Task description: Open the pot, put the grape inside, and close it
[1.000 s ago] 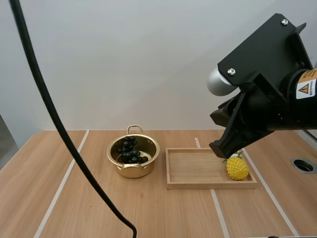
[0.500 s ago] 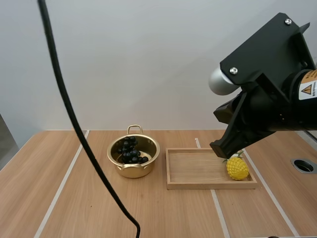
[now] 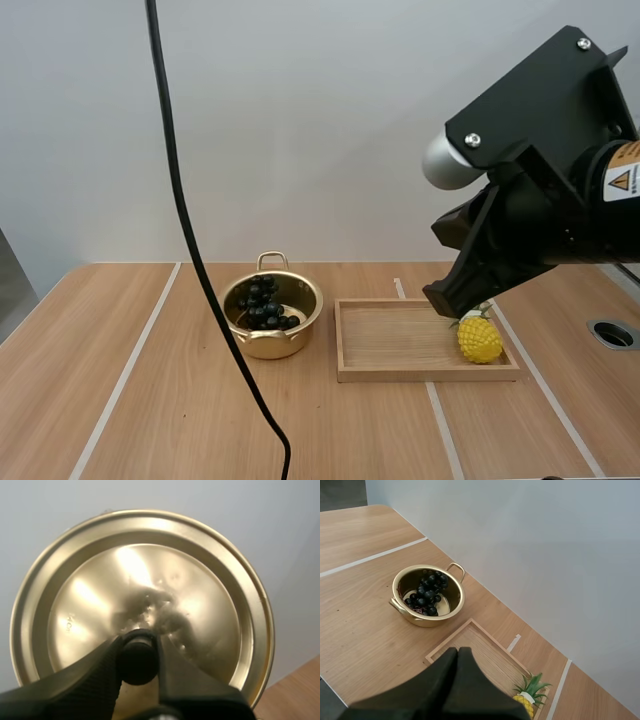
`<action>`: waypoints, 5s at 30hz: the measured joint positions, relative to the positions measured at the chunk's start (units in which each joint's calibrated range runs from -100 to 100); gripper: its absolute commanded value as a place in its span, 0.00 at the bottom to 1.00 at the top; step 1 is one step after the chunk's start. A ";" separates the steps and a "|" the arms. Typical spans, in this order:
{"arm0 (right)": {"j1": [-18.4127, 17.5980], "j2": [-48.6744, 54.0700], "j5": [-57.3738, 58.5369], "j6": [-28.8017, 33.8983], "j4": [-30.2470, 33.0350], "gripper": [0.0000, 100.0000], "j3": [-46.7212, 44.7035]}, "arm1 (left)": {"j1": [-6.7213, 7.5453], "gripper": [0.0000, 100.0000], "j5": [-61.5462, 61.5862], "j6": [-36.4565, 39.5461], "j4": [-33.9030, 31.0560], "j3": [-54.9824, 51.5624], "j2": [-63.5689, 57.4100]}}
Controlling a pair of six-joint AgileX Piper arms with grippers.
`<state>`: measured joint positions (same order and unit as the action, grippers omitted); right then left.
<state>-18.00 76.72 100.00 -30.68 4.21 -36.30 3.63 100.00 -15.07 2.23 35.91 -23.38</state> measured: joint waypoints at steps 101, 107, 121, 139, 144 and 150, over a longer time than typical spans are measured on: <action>0.00 0.00 0.00 0.35 1.05 0.00 0.00 | 0.18 0.00 -1.68 -18.87 8.41 -48.01 36.99; 0.00 0.00 0.00 0.35 1.05 0.00 0.00 | 0.18 0.00 -1.02 -18.87 8.41 -47.85 37.13; 0.00 0.00 0.00 0.35 1.05 0.00 0.00 | 0.18 0.25 -1.02 -18.78 8.30 -47.85 37.13; 0.00 0.00 0.00 0.35 1.05 0.00 0.00 | 0.18 1.00 -0.08 -15.30 8.32 -43.60 35.06; 0.00 0.00 0.00 0.35 1.05 0.00 0.00 | 0.18 1.00 0.00 -14.29 8.32 -38.12 30.81; 0.00 0.00 0.00 0.35 1.05 0.00 0.00 | 0.18 1.00 0.00 -13.37 8.08 -31.40 22.54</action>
<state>-18.00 76.72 100.00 -30.33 5.26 -36.30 3.81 100.00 -28.44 10.31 4.50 -0.84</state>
